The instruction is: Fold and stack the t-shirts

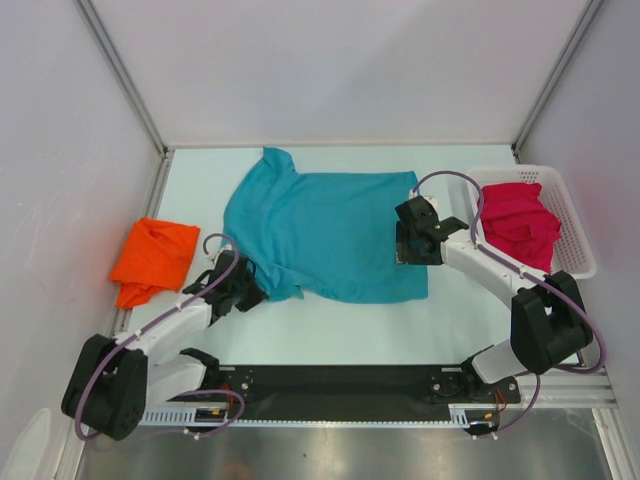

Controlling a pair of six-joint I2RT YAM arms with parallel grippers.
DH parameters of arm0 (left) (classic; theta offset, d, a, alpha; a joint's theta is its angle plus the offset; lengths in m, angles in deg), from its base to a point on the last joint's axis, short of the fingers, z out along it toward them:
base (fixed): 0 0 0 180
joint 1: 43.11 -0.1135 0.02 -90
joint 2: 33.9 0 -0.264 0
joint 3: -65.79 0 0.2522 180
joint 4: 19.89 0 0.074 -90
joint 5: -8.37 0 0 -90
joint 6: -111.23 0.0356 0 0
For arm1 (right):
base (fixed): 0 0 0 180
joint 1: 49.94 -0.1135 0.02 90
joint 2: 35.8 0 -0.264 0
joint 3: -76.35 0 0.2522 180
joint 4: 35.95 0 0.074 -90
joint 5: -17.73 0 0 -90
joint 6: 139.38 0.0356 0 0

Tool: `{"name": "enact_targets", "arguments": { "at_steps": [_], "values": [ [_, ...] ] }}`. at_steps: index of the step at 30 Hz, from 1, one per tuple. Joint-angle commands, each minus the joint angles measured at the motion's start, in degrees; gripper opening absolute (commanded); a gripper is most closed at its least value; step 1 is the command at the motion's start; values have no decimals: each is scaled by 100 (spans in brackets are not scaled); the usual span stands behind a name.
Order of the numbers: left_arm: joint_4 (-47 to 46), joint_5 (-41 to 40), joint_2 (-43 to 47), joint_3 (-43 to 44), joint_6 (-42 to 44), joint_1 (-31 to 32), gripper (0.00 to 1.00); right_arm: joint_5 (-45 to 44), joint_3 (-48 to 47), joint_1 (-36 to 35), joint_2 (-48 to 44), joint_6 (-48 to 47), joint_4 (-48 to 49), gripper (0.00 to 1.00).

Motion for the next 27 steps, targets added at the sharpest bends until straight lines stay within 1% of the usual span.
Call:
{"name": "enact_targets", "arguments": {
  "at_steps": [1, 5, 8, 11, 16, 27],
  "values": [
    [1030, 64, 798, 423, 51, 54, 0, -52, 14, -51, -88, 9, 72, 61],
    [1559, 20, 1406, 854, 60, 54, 0, 9, 41, -51, -53, 1, 72, 61],
    [1840, -24, 1608, 1082, 51, 54, 2, 89, 137, -60, -62, 36, 89, 62],
    [1972, -50, 1574, 1233, 68, 46, 4, 124, 330, -51, -97, 132, 107, 62],
    [1990, -59, 1521, 1224, 95, 54, 4, 177, 655, -33, -124, 299, 134, 63],
    [1920, -6, 1609, 960, 42, 46, 5, 141, 972, -95, -264, 501, 28, 63]
  ]
}}
